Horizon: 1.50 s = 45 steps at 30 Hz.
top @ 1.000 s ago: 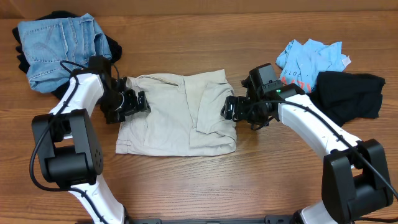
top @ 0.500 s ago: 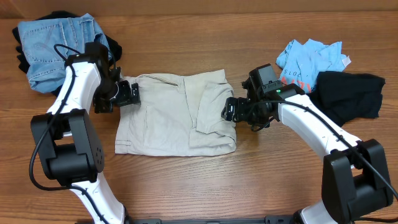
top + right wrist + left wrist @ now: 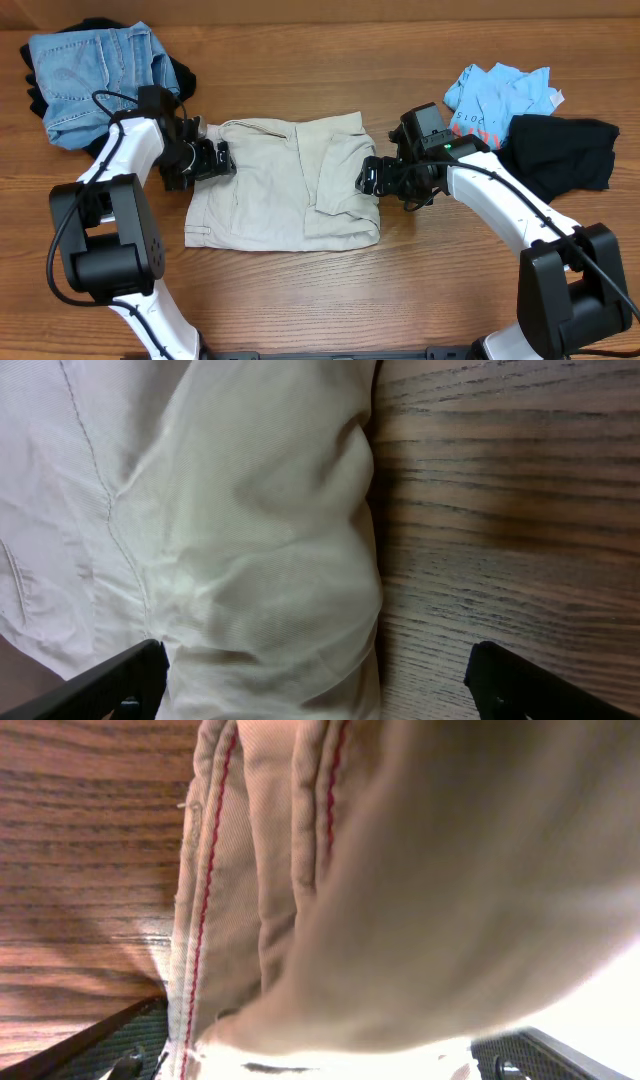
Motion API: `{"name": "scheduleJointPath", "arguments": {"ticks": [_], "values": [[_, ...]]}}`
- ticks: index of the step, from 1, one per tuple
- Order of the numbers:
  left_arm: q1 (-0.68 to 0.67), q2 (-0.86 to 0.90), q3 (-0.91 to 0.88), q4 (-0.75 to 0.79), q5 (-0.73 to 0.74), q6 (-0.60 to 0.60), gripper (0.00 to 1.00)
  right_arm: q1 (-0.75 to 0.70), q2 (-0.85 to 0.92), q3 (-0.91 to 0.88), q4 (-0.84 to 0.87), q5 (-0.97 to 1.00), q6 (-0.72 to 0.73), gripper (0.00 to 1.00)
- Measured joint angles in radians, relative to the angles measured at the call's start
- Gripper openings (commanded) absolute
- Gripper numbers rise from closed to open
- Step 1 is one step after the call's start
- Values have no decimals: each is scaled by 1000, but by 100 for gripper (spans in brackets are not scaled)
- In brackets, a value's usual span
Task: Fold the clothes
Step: 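Grasp the folded pants' left and right edges with both grippers, then lift the left edge with left gripper and fold it over toward the right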
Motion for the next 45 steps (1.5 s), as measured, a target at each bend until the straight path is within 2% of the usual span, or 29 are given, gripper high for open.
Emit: {"name": "scheduleJointPath", "arguments": {"ticks": [2,3,4,6,7,12,14,23,28,35,43,45], "values": [[4,-21,-37,41,12,1,83,0,0,0,2,0,0,100],[6,-27,-54,62,28,4,67,0,0,0,2,0,0,100],[7,-31,-68,73,44,6,56,0,0,0,3,0,1,100],[7,-34,-86,77,87,10,29,0,0,0,4,0,0,100],[7,-32,-96,72,107,9,4,0,0,0,5,0,0,100],[7,-24,-98,35,161,3,4,0,0,0,9,0,0,100],[5,-12,-70,-36,145,-8,4,0,0,0,14,-1,0,100],[-2,26,246,-362,-78,-188,4,0,6,0,45,-1,1,98],[-24,27,386,-475,-140,-227,4,29,106,-1,122,-2,49,96],[-223,27,415,-478,-186,-275,4,175,143,-1,178,40,141,96],[-459,27,543,-521,-202,-360,4,204,162,13,188,63,193,96],[-506,27,544,-508,-206,-391,7,204,163,13,188,63,199,95]]}}
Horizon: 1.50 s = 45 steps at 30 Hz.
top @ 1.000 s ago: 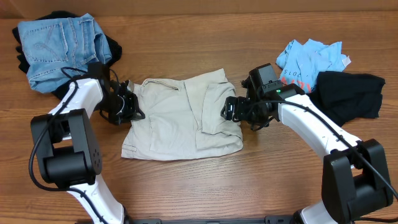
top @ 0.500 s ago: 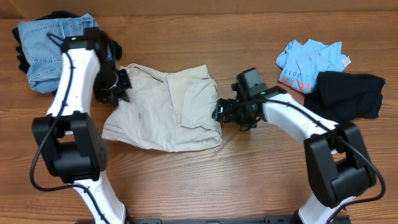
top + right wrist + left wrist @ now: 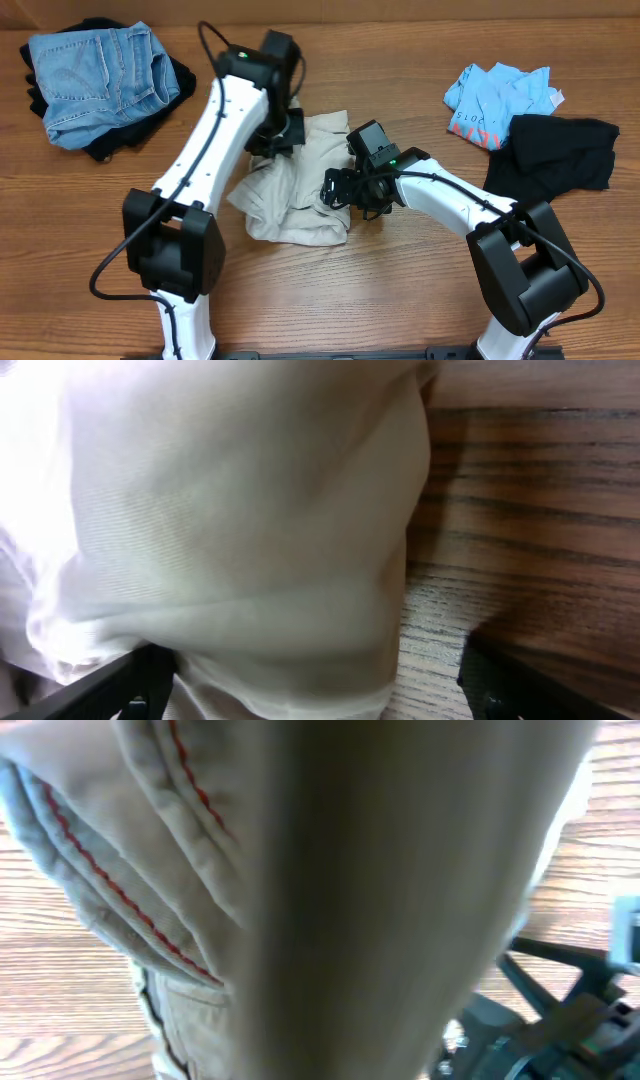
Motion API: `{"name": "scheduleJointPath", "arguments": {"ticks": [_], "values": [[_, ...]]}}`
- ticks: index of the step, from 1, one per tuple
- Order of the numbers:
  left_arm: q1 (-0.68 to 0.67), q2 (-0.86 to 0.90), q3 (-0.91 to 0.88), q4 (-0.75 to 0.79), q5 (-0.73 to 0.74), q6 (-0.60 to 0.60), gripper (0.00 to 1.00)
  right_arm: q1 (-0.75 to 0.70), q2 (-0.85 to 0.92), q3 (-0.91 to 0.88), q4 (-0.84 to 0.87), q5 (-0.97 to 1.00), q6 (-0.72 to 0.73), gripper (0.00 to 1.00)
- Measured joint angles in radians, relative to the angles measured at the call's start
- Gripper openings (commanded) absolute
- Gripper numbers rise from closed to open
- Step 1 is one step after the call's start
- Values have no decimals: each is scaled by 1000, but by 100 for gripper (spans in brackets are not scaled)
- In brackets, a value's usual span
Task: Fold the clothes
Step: 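Lift the left edge with left gripper and fold it over toward the right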
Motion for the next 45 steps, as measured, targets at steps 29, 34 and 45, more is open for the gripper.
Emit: {"name": "scheduleJointPath", "arguments": {"ticks": [29,34,45], "values": [[-238,48,-8,171,-22,-272,14,-327,-66,51,-276,-53,-78,89],[-259,82,-8,201,-25,-295,14,-287,-66,51,-277,-75,-107,90],[-301,99,-8,242,-21,-332,65,-396,-71,203,-490,-24,-151,91]]}}
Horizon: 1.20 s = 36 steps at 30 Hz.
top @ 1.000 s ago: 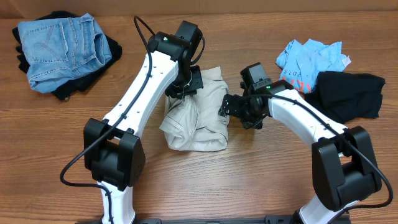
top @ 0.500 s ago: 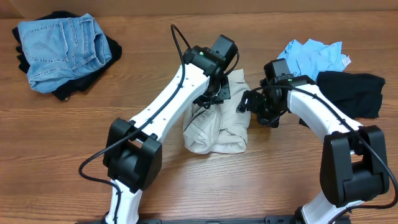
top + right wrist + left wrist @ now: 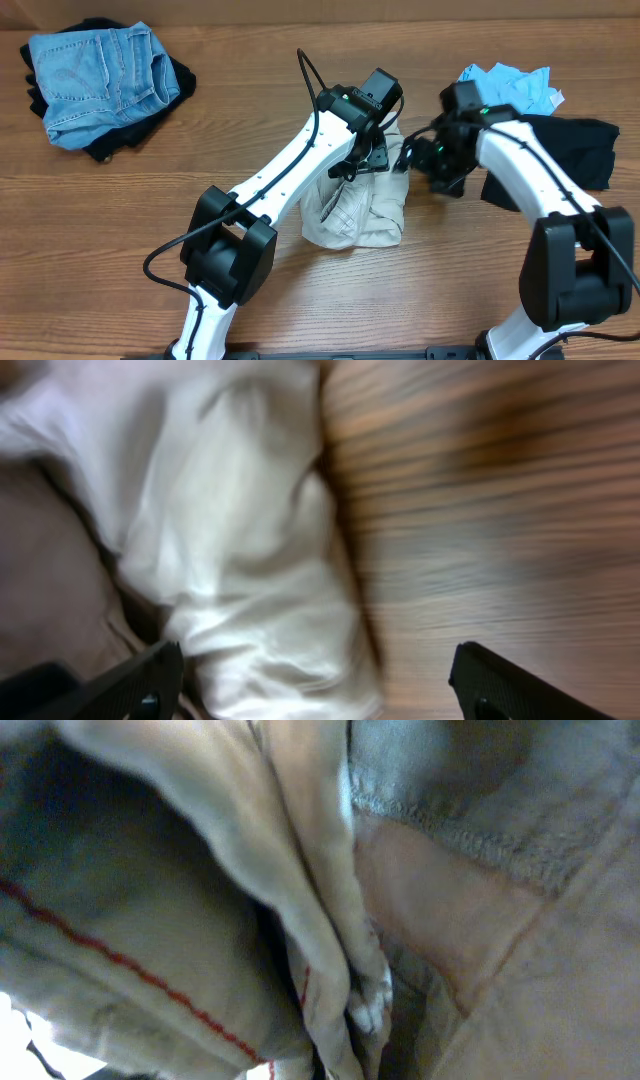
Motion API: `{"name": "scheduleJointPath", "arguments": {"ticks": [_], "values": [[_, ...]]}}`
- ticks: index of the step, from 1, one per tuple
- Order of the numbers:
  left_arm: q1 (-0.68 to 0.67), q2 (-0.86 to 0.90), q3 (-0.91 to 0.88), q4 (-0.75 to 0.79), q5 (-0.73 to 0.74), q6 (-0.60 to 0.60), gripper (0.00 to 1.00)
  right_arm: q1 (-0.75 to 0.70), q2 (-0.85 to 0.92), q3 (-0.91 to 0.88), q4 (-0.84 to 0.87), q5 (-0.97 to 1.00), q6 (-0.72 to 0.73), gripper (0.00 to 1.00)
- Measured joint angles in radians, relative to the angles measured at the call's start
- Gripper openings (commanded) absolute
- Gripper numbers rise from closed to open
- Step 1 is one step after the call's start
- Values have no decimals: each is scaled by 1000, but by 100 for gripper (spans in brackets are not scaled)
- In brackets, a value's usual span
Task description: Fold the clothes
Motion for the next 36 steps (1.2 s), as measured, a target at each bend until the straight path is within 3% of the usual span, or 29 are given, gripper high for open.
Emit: {"name": "scheduleJointPath", "arguments": {"ticks": [4,7,11,19,22,23,25,27,30,36], "values": [[0,1,0,34,14,13,68,-50,-34,172,-145,97,-14,92],[0,1,0,122,124,76,77,-102,-68,298,-212,123,-25,93],[-11,2,0,179,238,160,79,-140,-103,331,-237,127,-39,95],[-25,-6,246,-74,227,248,83,-155,-114,331,-264,56,-97,91],[24,-63,320,-176,138,245,95,-155,-114,331,-264,-41,-146,80],[55,-96,339,-208,107,229,100,-155,-114,331,-263,-94,-172,68],[142,-174,357,-258,64,172,100,-155,-114,331,-258,-251,-244,24],[286,-266,372,-319,36,146,100,-150,-114,331,-253,-352,-278,5],[493,-335,380,-435,29,116,100,-99,-114,325,-222,-432,-306,4],[588,-325,380,-550,34,113,100,135,-109,164,35,-448,-220,4]]}}
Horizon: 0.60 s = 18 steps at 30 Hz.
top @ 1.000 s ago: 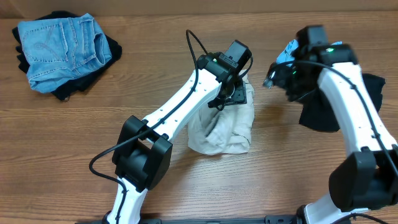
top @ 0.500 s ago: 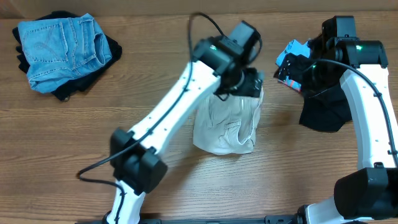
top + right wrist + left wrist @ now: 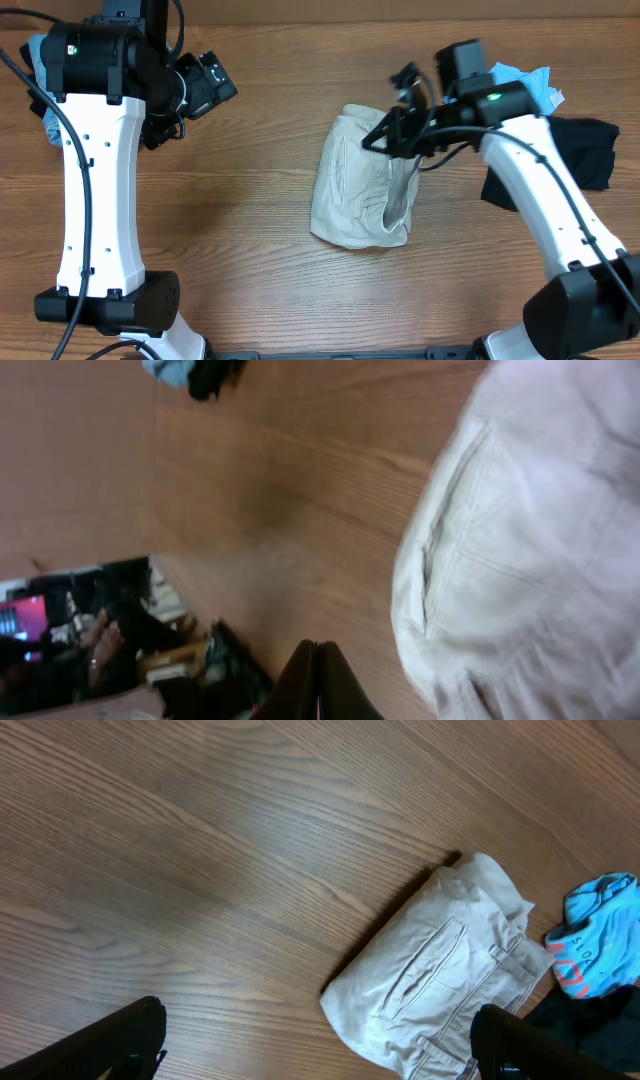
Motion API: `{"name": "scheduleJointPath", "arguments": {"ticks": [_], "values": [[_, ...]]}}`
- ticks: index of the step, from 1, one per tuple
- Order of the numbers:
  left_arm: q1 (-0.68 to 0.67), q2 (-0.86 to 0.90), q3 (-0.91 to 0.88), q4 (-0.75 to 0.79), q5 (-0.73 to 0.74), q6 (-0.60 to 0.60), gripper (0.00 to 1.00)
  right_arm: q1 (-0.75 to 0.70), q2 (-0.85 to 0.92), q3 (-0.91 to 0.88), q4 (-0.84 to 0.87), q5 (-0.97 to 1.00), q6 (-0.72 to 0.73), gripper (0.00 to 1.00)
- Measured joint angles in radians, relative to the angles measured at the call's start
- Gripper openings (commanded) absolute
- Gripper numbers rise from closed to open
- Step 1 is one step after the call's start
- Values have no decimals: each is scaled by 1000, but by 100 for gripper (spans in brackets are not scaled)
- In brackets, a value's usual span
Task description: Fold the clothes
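Observation:
The beige shorts (image 3: 365,180) lie folded into a narrow bundle in the middle of the table, a back pocket facing up. They also show in the left wrist view as shorts (image 3: 440,970) and in the right wrist view as shorts (image 3: 540,560). My left gripper (image 3: 205,90) is raised high at the far left, well away from them. Its view shows the left gripper (image 3: 318,1045) open and empty. My right gripper (image 3: 395,135) hovers over the bundle's upper right edge. Its view shows the right gripper (image 3: 317,685) shut, fingers pressed together with nothing between them.
A light blue shirt (image 3: 520,85) and a black garment (image 3: 570,150) lie at the right of the table, behind my right arm. A bit of blue jeans (image 3: 38,50) shows at the top left corner, mostly hidden by my left arm. Wooden tabletop (image 3: 240,200) lies between.
My left gripper was down in the shorts' cloth; now it is open, high at the far left. My right gripper, open beside the shorts, is now shut above their upper right edge.
The shorts lay spread flat with my left gripper at their left edge and my right at their right edge. Then the left side was lifted over towards the right and the cloth bunched. Then they sat as a narrower bundle. Now they lie folded, both grippers off them.

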Motion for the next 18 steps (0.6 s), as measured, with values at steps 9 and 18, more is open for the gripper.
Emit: {"name": "scheduleJointPath", "arguments": {"ticks": [9,18], "values": [[0,0,0,-8,4,8,100,47,170,-148,122,12,13,4],[0,0,0,-10,6,30,100,-75,331,-158,111,0,-134,4]]}}
